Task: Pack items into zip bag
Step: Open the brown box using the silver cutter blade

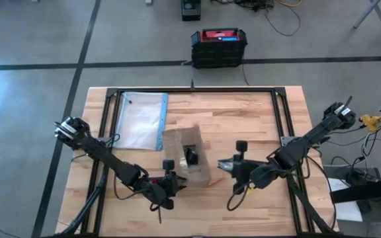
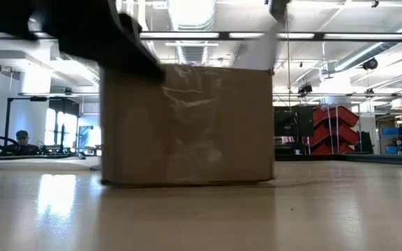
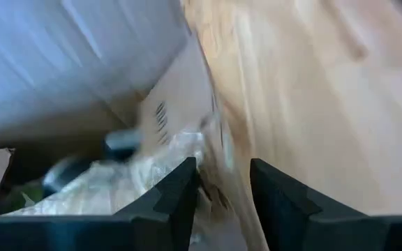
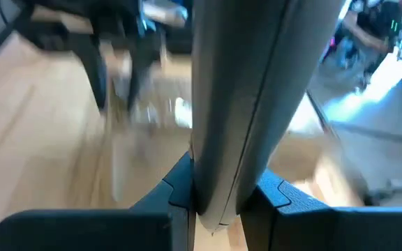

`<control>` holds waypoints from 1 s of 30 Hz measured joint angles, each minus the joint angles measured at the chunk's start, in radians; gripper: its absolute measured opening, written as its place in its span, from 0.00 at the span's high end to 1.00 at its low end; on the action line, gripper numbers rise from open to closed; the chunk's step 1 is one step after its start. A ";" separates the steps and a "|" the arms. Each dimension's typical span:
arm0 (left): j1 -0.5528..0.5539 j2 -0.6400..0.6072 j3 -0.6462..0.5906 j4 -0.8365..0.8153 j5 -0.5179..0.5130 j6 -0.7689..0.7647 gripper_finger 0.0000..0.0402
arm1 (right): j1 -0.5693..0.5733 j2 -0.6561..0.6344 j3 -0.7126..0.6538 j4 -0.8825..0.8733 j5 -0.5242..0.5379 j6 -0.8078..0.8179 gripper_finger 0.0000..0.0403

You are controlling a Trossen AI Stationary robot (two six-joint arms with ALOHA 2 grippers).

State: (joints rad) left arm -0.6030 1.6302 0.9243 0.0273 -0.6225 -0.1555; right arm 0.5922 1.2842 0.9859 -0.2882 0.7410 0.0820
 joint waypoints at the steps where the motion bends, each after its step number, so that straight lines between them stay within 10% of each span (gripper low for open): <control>1: -0.005 -0.024 0.004 -0.017 0.000 0.007 0.70 | -0.001 -0.005 -0.011 -0.011 0.000 0.027 0.87; 13: 0.015 -0.228 0.001 -0.058 -0.022 0.042 0.70 | -0.019 -0.013 -0.222 -0.112 -0.049 0.498 0.87; 21: -0.031 -0.128 0.081 -0.096 -0.064 0.012 0.70 | -0.019 -0.006 -0.233 -0.518 -0.193 0.925 0.87; 30: -0.036 0.032 0.263 -0.507 -0.123 -0.206 0.68 | -0.022 -0.006 -0.261 -0.673 -0.494 1.106 0.87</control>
State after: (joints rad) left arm -0.6392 1.6627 1.1868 -0.4793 -0.7454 -0.3610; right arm 0.5705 1.2785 0.7246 -0.9607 0.2470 1.1877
